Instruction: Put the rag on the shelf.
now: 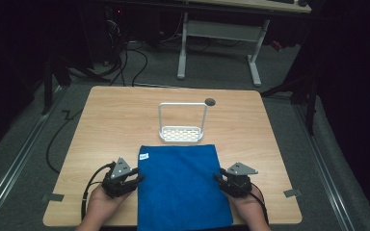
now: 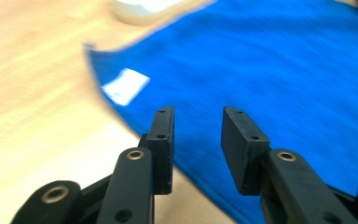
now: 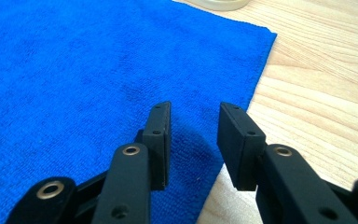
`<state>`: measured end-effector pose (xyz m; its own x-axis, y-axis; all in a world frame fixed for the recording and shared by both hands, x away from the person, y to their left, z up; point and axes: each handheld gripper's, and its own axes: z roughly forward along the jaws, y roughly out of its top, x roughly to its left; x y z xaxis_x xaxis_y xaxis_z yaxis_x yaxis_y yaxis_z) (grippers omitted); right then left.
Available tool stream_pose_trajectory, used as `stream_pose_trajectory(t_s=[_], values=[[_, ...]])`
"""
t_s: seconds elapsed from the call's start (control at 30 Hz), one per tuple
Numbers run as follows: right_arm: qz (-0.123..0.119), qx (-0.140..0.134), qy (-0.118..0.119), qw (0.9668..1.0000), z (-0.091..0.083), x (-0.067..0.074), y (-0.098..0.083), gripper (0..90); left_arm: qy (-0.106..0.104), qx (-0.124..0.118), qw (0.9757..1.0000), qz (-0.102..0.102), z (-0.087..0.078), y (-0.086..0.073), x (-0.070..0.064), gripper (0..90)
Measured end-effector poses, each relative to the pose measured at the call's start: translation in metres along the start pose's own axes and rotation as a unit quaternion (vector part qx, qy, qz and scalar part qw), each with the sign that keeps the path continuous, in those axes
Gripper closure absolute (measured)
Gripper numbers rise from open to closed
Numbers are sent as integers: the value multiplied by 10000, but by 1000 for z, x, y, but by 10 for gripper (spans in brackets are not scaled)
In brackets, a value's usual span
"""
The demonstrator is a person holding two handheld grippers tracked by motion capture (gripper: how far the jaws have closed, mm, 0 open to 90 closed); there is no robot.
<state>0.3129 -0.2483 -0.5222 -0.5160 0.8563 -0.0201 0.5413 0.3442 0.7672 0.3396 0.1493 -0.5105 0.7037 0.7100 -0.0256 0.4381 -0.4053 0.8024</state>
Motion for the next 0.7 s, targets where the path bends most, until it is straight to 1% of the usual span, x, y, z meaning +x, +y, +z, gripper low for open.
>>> stream_pose_trajectory(t_s=[0.07,0.1,0.17,0.23,0.27,0.3,0.33,0.37,0.4,0.43,0.47,0.5,0.53,0.57,0.6,0.63,0.67,0.7], values=[[26,-78,-22,10000,0,-1,0,644,133,-36,9998,-126,5,3,6,627],[67,-109,-39,9999,-1,-2,1,642,200,-27,9997,-157,7,5,8,620],[82,-194,-62,9998,-3,-3,2,641,360,-12,9992,-195,13,10,12,601],[105,-251,-65,9996,-4,-4,2,645,495,-79,9985,-236,17,15,15,592],[131,-269,-78,9995,-5,-5,3,652,521,-78,9983,-254,19,18,16,584],[110,-276,-58,9995,-5,-5,3,657,601,-59,9978,-257,22,21,18,583],[113,-308,-52,9994,-6,-5,4,657,601,-59,9978,-257,22,21,18,578],[105,-328,-51,9994,-7,-5,4,657,883,68,9959,-158,28,30,21,575],[96,-343,-47,9994,-7,-5,4,658,913,54,9957,-174,30,34,24,570],[87,-356,-50,9993,-7,-5,4,658,898,56,9957,-240,34,38,26,568],[78,-364,-42,9993,-8,-5,4,659,901,22,9956,-260,37,42,28,568],[86,-364,-36,9993,-8,-4,5,659,901,22,9956,-260,37,42,28,569],[88,-371,-32,9993,-8,-4,5,659,945,-12,9952,-262,45,45,31,569],[62,-383,-7,9992,-8,-4,5,659,967,34,9950,-255,49,45,33,563],[65,-352,80,9993,-8,-4,5,659,963,74,9949,-285,52,44,35,550],[24,-324,97,9994,-8,-4,6,656,963,74,9949,-285,52,44,35,528],[27,-295,107,9995,-7,-3,7,654,831,142,9955,-429,59,40,40,519],[12,-298,126,9995,-7,-3,7,656,758,189,9957,-489,63,39,42,523]])
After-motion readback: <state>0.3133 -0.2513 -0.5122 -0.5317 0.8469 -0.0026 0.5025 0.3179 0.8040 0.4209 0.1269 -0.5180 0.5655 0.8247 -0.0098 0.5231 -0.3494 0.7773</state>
